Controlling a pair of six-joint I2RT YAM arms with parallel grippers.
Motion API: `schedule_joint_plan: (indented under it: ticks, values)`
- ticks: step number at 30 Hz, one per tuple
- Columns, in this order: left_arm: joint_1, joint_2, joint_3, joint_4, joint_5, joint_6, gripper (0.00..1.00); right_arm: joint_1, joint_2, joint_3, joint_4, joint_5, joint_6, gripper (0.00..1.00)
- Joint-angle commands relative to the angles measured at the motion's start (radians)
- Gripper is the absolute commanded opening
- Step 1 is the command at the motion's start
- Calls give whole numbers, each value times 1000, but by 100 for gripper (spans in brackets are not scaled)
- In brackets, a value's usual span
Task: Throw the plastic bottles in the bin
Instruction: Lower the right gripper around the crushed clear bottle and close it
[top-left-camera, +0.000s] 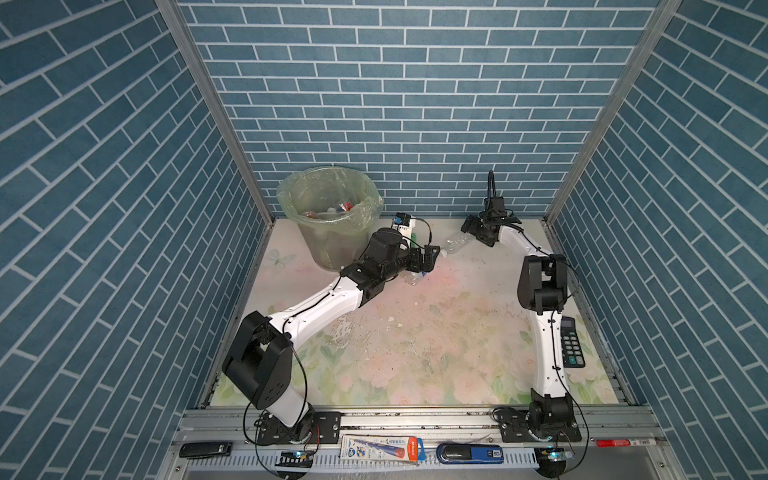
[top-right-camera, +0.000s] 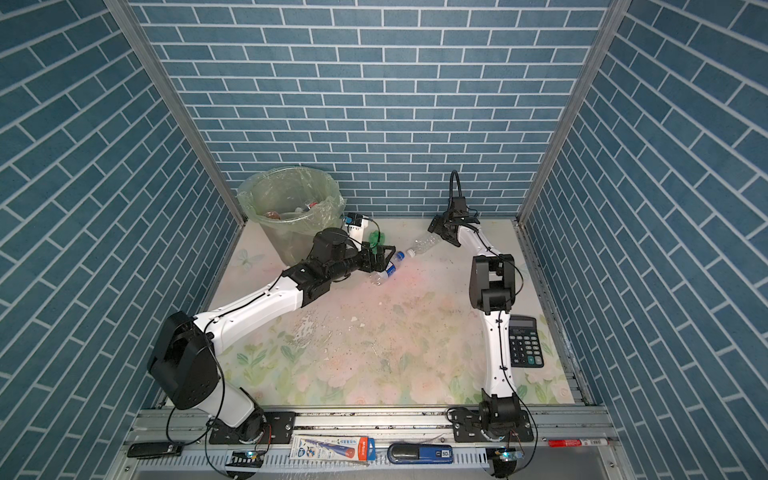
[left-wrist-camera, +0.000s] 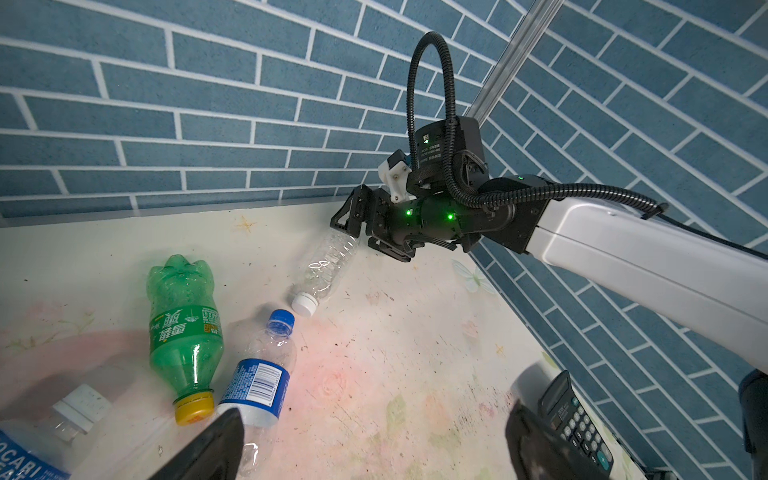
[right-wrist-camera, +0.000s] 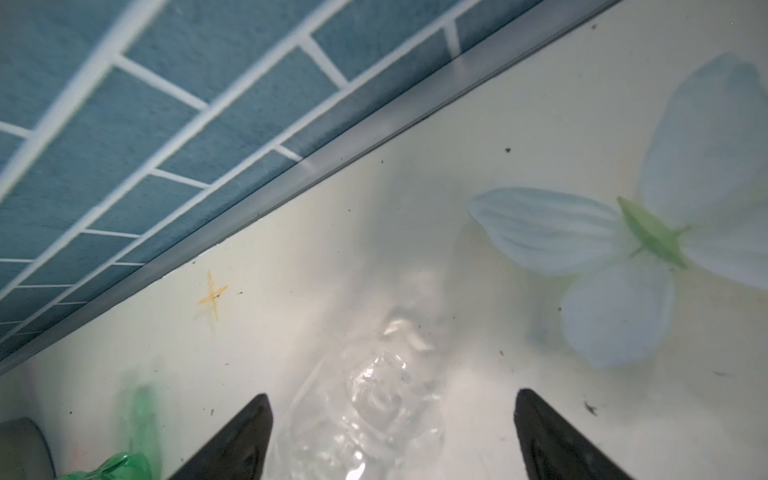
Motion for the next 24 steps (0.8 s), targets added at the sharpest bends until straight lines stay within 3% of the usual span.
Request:
schedule_joint_plan:
  ticks: [1, 11, 18, 21, 24]
  values:
    - [-2, 8, -4, -20, -5, 4, 99, 18, 38, 68, -32, -9, 36, 90]
    - [-7, -11, -6, -34, -9, 6, 99, 39, 95, 144, -73, -1, 46, 81]
    - [-29, -35, -11, -38, -24, 16, 99, 42, 18, 5, -26, 28, 39, 69]
    - [-45, -45, -16, -38, -37, 26, 99, 42, -16, -55, -15, 31, 19, 59]
    - [-50, -49, -23, -45, -38, 23, 99, 36, -67, -141, 18, 58, 7, 57]
